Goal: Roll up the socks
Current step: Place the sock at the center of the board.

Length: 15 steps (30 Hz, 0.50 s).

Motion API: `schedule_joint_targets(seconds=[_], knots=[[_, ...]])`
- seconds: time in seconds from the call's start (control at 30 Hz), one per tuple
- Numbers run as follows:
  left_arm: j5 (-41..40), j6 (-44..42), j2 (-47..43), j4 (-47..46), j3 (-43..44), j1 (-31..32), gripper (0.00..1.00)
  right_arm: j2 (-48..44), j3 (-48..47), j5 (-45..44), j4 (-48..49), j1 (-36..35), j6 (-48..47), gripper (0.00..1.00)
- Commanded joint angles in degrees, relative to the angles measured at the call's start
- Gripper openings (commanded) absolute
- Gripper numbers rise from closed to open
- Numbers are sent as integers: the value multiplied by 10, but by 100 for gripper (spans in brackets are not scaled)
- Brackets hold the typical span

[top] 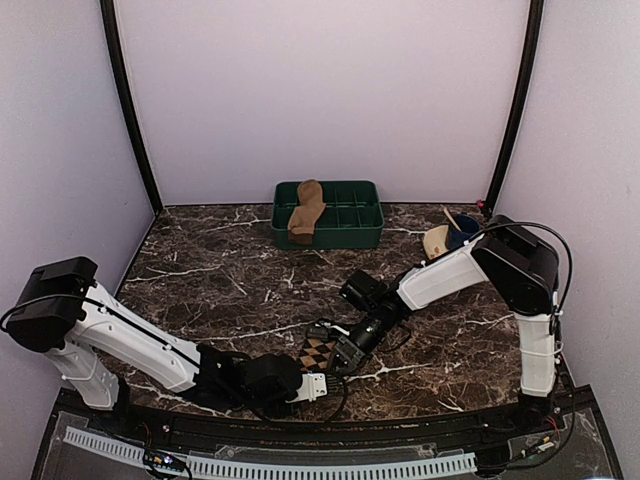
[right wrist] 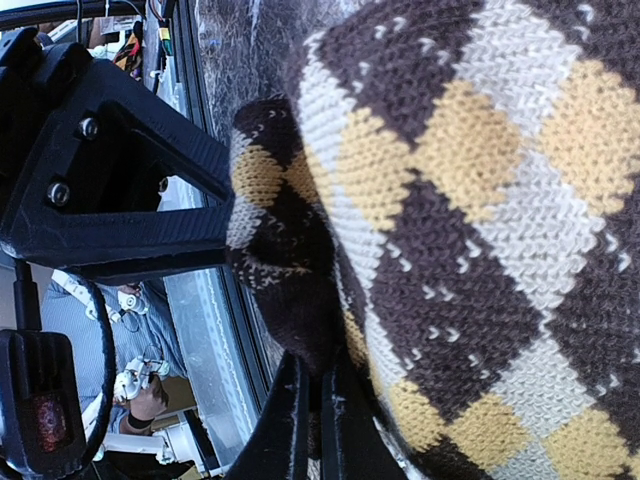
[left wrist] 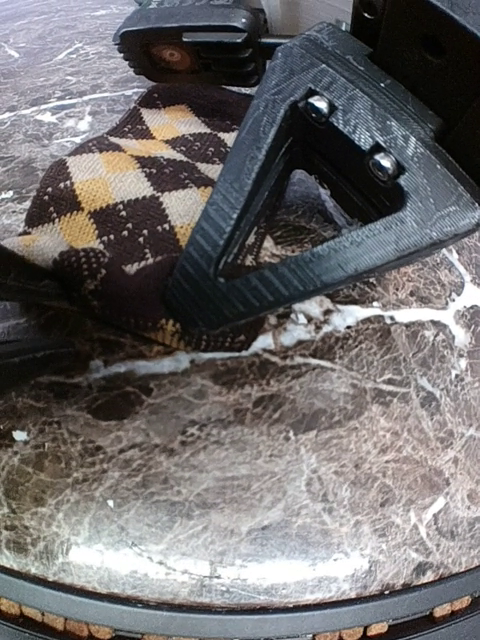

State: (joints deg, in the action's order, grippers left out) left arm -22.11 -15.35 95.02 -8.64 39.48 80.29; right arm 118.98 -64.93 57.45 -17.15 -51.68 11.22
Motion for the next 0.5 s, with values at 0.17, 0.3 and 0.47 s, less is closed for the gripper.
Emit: schedule_joint_targets(seconds=[0.17,0.3,0.47], knots=[[-8,-5,-38,-9,3,12,17,19,-1,-20,-22,4,-1,0],[-2,-3,-46,-9,3,17,18,20,-3,-19,-26,4,-2,0],[-1,-2,-41,-8,3,21,18,19,-2,-18,-26,4,-3,0]])
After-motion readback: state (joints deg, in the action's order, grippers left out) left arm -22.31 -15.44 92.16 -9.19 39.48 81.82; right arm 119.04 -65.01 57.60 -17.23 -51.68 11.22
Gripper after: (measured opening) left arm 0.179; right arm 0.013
